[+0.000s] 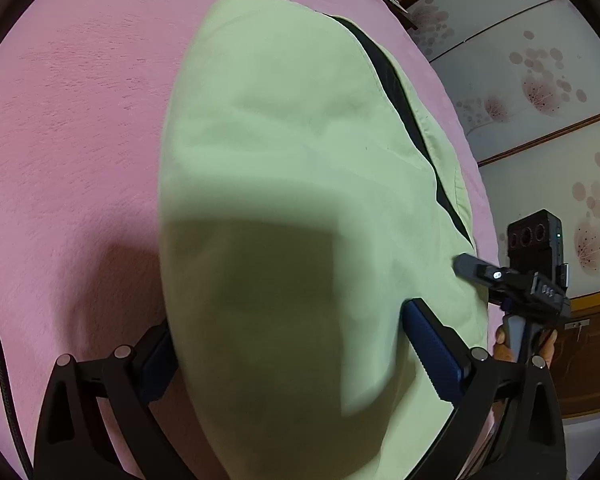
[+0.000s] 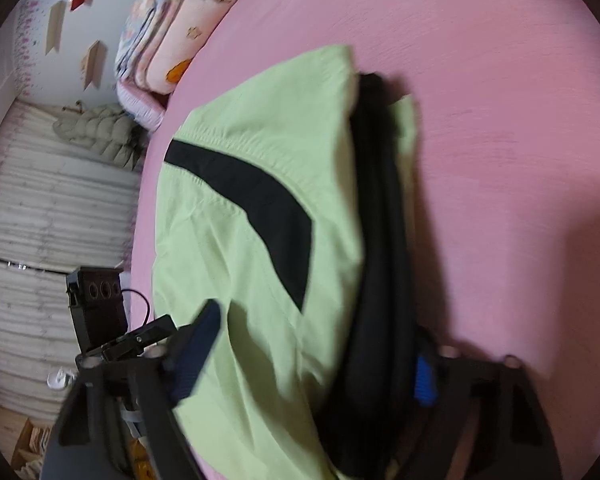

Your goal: Fold large clothes

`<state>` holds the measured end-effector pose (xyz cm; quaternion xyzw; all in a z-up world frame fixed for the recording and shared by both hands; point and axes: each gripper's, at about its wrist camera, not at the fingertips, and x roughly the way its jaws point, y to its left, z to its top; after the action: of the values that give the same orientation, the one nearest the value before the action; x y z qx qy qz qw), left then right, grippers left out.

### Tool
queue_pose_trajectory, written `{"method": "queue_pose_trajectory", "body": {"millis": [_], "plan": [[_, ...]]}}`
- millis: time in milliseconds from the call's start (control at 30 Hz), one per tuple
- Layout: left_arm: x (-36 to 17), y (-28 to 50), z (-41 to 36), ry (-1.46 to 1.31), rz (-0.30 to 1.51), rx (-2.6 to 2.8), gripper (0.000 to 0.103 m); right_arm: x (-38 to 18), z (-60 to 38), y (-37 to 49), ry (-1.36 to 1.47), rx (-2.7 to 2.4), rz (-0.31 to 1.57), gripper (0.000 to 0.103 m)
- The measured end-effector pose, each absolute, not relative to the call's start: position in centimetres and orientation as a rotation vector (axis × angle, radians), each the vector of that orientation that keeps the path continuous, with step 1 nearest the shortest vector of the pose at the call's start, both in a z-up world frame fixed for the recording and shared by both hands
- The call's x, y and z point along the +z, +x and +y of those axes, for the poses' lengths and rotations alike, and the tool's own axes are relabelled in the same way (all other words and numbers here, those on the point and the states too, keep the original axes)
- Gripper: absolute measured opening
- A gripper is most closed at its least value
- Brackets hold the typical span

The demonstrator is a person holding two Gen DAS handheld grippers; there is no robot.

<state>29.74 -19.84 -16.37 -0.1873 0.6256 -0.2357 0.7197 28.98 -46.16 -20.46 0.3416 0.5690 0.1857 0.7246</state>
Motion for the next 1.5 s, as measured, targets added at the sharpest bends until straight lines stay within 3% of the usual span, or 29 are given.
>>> {"method": "queue_pose_trajectory", "body": {"millis": [100,167,233,333,367,433,633,1033,1267,1500], "plan": [[-16.5,29.8,-20.0,-0.413,1.382,-0.52,0.099,-20.7,-45.0,29.3,0.719,0.424,1.244,0.062],[-16.2,29.5,-19.8,-0.391,1.374,-0.506,0.09,-21.0,-44.6,29.3,0.735,0.437,1.243,0.039],[-15.6,29.0,-19.9,-0.356,1.355,-0.488,0.074,-21.1,-44.4,28.9,0.761,0.449,1.228,0.023],[-13.8,28.2,-20.1,-0.313,1.316,-0.483,0.053,-19.9,-43.5,28.0,0.719,0.426,1.183,0.016],[-13.4,27.9,-20.2,-0.311,1.307,-0.481,0.05,-19.3,-43.2,27.8,0.702,0.416,1.17,0.014],[-12.2,27.3,-20.2,-0.296,1.287,-0.476,0.043,-17.8,-42.2,27.0,0.66,0.39,1.147,0.013],[-8.1,23.8,-18.4,-0.209,1.271,-0.471,0.042,-14.0,-38.5,24.1,0.544,0.325,1.147,0.011],[1.0,18.8,-3.5,-0.155,1.271,-0.429,0.043,-7.2,-24.0,18.8,0.53,0.428,1.151,0.011],[5.8,24.3,8.0,-0.091,1.206,-0.373,0.043,-3.5,-12.6,23.8,0.466,0.515,1.089,0.01],[6.2,36.5,17.9,-0.015,1.116,-0.358,0.045,-2.9,-1.7,36.7,0.446,0.533,0.978,0.011]]}}
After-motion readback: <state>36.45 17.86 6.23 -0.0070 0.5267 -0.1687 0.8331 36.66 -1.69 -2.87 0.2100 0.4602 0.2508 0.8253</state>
